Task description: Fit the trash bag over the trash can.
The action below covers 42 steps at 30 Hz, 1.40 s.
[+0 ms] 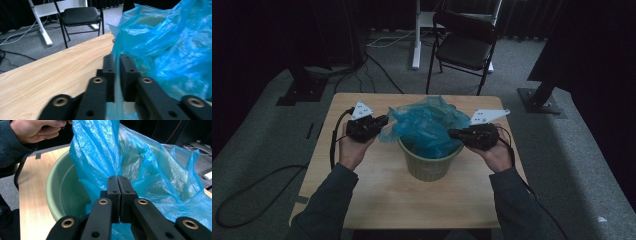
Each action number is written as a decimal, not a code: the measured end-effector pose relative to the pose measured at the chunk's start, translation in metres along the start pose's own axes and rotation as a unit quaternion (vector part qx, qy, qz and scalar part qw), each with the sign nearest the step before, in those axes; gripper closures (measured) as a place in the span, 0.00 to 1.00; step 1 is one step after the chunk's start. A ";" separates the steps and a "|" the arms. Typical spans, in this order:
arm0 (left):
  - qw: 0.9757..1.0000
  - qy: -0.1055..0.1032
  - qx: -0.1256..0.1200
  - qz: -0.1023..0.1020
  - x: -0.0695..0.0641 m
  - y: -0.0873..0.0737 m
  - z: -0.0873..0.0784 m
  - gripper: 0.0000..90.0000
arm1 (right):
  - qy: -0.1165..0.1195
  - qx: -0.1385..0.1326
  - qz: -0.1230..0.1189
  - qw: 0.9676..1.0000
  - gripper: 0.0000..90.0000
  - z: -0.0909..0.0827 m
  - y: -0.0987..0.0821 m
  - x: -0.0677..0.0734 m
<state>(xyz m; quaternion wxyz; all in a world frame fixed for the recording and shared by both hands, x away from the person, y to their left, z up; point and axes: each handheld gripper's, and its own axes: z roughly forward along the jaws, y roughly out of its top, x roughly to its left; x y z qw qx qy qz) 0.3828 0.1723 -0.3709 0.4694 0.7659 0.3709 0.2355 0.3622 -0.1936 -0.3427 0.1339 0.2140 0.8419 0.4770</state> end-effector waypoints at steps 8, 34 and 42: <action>1.000 -0.022 -0.012 0.018 -0.015 -0.009 -0.016 0.99 | 0.003 0.002 -0.010 1.000 0.99 -0.007 -0.004 0.007; 0.996 -0.084 0.007 0.027 -0.045 -0.044 -0.016 0.99 | 0.020 0.003 -0.004 1.000 0.99 -0.017 -0.037 0.022; 0.995 -0.091 0.007 0.035 -0.052 -0.047 -0.013 0.99 | 0.020 0.005 -0.003 1.000 0.99 -0.023 -0.050 0.023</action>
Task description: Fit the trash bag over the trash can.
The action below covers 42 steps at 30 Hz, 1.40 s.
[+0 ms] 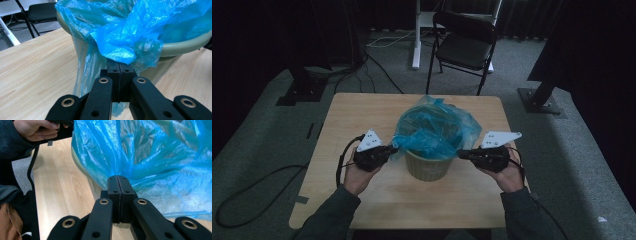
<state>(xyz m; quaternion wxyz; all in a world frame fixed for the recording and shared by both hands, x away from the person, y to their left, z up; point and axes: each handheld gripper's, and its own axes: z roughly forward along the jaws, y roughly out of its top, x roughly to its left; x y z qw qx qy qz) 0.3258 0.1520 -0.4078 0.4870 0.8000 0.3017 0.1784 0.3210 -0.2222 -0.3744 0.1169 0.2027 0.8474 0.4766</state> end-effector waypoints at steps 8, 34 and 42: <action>1.000 -0.006 0.006 0.010 -0.005 -0.002 0.004 0.99 | 0.008 -0.003 0.009 1.000 0.99 0.004 -0.007 -0.001; 0.999 -0.013 0.032 0.027 -0.011 -0.012 0.011 0.99 | 0.046 0.039 0.000 0.998 1.00 0.022 -0.012 0.001; 0.998 -0.001 0.056 0.025 -0.007 -0.020 0.019 0.99 | 0.055 0.032 -0.012 0.998 0.99 0.021 -0.008 0.008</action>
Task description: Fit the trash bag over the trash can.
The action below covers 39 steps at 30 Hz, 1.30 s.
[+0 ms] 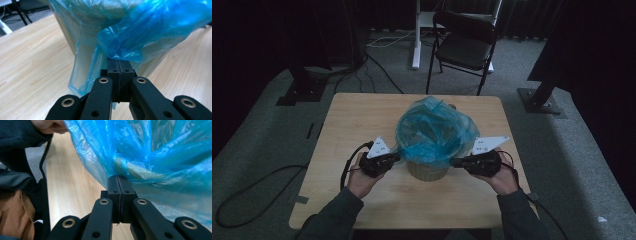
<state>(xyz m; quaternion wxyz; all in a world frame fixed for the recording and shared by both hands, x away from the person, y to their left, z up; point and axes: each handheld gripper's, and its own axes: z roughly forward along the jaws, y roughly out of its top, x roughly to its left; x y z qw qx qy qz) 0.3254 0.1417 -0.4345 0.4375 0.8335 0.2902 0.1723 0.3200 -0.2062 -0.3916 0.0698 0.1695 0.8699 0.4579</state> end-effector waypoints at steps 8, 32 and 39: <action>1.000 0.003 0.014 -0.003 0.003 -0.005 0.003 0.99 | 0.001 0.005 -0.007 1.000 0.99 0.002 0.001 -0.001; 1.000 0.010 0.017 -0.017 0.009 -0.012 -0.007 0.95 | -0.027 0.032 0.005 0.999 0.99 -0.007 -0.011 -0.007; 0.999 0.010 -0.021 -0.027 0.017 -0.006 -0.025 0.83 | -0.029 0.029 0.005 0.999 0.99 -0.009 -0.011 -0.007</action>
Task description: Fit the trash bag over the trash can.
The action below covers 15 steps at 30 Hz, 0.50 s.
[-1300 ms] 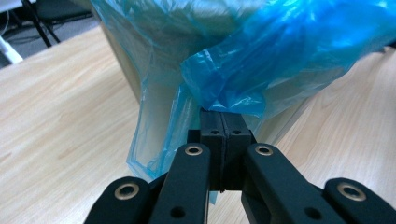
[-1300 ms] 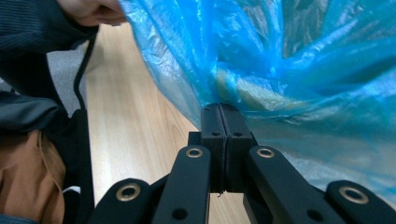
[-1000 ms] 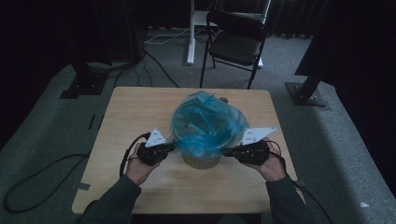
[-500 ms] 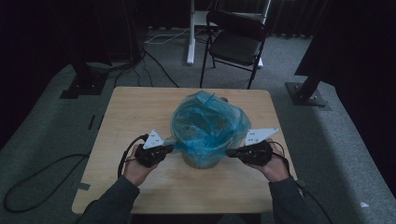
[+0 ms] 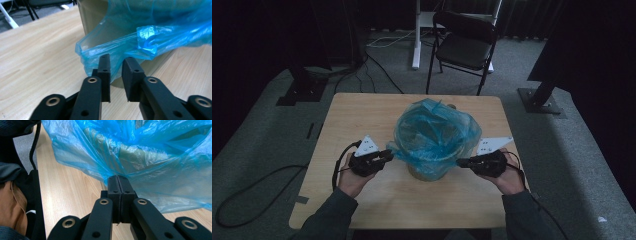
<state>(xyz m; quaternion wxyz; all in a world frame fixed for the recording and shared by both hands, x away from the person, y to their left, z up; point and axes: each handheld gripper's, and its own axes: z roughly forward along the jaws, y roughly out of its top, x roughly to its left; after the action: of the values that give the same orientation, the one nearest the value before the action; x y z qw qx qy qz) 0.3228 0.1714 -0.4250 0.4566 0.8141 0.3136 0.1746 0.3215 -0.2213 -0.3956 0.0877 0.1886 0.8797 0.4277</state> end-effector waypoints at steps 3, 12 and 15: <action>1.000 -0.003 -0.008 0.000 0.001 0.002 -0.004 0.80 | 0.000 -0.001 0.000 1.000 0.99 0.000 0.000 0.000; 1.000 -0.002 -0.026 0.004 0.000 0.007 -0.014 0.70 | -0.006 -0.006 0.000 1.000 0.99 -0.002 0.001 0.001; 0.999 -0.012 -0.039 -0.002 0.003 0.011 -0.019 0.66 | -0.007 -0.007 0.001 1.000 0.99 -0.002 0.000 0.000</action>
<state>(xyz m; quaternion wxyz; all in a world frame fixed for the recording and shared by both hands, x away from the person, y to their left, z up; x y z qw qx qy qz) 0.3178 0.1809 -0.4053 0.4923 0.7970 0.3023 0.1760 0.3206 -0.2231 -0.3941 0.0946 0.1922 0.8758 0.4326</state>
